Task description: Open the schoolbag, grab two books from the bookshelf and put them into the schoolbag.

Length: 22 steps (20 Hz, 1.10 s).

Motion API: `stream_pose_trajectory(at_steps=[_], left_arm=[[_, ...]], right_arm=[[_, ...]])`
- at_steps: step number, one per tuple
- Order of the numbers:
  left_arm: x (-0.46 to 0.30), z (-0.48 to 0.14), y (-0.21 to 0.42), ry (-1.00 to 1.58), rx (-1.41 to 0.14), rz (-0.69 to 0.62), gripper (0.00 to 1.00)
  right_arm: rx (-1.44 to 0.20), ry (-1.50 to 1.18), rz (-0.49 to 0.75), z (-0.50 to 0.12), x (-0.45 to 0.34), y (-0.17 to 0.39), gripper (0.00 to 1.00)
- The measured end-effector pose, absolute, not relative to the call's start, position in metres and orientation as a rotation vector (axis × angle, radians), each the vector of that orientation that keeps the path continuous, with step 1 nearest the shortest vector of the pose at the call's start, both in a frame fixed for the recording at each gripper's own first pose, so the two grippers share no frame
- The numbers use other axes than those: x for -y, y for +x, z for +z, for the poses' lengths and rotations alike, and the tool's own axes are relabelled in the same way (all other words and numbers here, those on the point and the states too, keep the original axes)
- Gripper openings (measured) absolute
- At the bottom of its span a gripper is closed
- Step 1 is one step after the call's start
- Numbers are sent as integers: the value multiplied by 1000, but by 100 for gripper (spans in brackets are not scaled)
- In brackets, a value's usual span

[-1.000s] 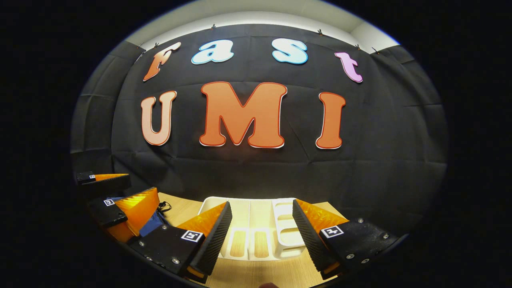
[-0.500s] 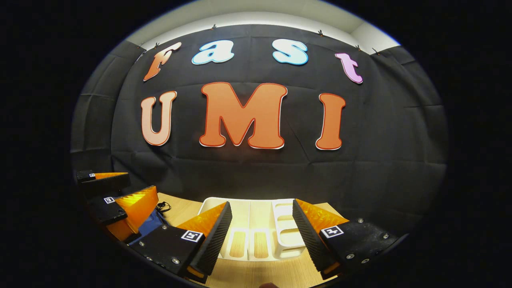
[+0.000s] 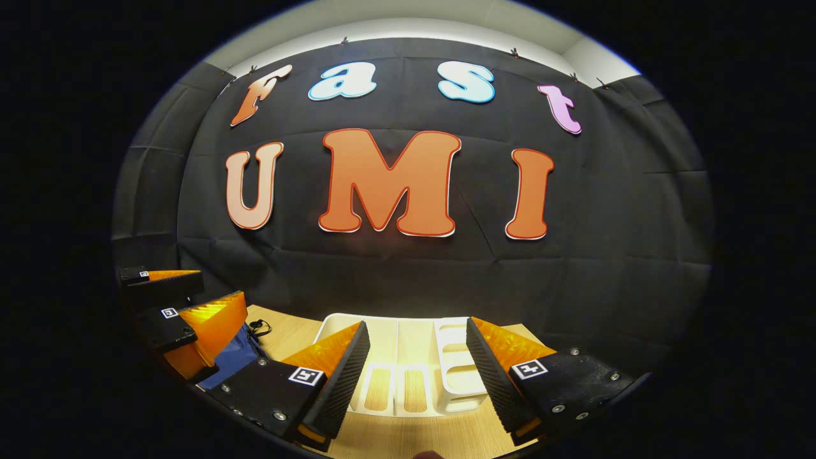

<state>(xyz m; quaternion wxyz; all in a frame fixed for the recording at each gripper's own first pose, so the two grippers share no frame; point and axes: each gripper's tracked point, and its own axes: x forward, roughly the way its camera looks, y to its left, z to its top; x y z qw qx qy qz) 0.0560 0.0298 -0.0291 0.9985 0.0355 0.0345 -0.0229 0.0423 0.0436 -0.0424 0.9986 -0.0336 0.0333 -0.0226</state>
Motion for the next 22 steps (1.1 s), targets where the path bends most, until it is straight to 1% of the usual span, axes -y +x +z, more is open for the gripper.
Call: stream_pose_trajectory(at_steps=[16, 20, 22], left_arm=[[-32, -41, 60, 52, -104, -54, 93], [-48, -39, 63, 23, -90, -15, 93], [-46, -45, 64, 21, -107, -23, 93]], right_arm=[[-85, -72, -46, -48, -46, 46, 92], [-84, -76, -51, -47, -45, 45, 92], [-84, -74, -57, -47, -43, 46, 92]])
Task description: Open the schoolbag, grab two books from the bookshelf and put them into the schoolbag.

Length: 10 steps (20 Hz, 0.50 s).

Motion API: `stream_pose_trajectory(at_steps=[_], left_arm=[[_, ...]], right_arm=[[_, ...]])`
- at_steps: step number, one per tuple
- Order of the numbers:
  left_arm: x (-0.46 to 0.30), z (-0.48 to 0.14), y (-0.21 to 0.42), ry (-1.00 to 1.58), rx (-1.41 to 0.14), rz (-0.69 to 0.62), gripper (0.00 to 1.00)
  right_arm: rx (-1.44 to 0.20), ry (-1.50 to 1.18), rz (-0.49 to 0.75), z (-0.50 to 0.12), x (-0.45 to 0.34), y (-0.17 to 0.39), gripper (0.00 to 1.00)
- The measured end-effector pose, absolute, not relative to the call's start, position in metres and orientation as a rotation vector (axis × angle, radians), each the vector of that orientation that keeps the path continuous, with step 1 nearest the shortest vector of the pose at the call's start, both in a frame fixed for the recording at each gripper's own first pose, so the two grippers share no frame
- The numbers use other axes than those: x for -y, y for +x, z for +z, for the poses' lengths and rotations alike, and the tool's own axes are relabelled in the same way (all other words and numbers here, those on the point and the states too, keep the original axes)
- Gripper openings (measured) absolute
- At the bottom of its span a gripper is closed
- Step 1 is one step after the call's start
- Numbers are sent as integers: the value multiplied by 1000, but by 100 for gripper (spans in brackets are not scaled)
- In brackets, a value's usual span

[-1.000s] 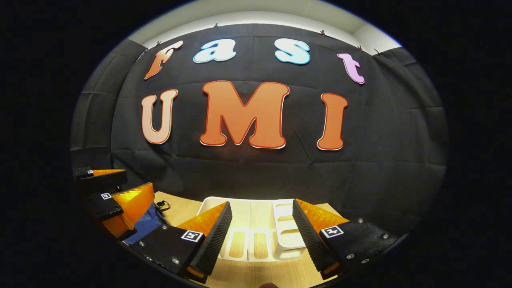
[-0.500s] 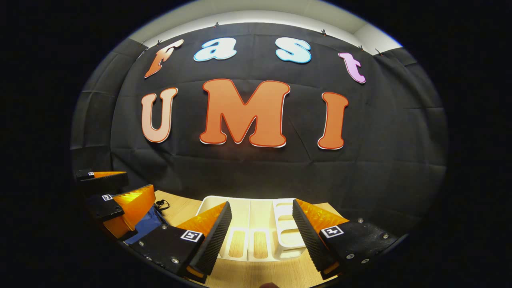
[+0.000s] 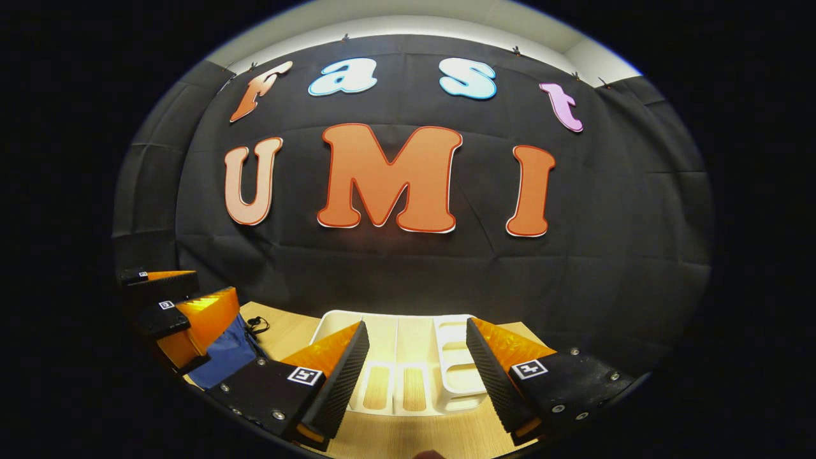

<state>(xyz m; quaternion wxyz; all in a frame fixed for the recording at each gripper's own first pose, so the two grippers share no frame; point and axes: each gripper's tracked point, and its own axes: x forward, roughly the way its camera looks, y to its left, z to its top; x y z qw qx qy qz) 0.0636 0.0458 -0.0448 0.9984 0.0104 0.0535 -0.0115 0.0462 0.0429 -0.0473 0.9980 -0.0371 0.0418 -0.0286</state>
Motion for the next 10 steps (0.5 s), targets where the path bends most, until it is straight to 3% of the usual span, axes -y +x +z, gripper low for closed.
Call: stream_pose_trajectory(at_steps=[10], left_arm=[[-47, -49, 62, 20, -132, -41, 94]], right_arm=[[-83, -75, -69, -48, -40, 46, 92]])
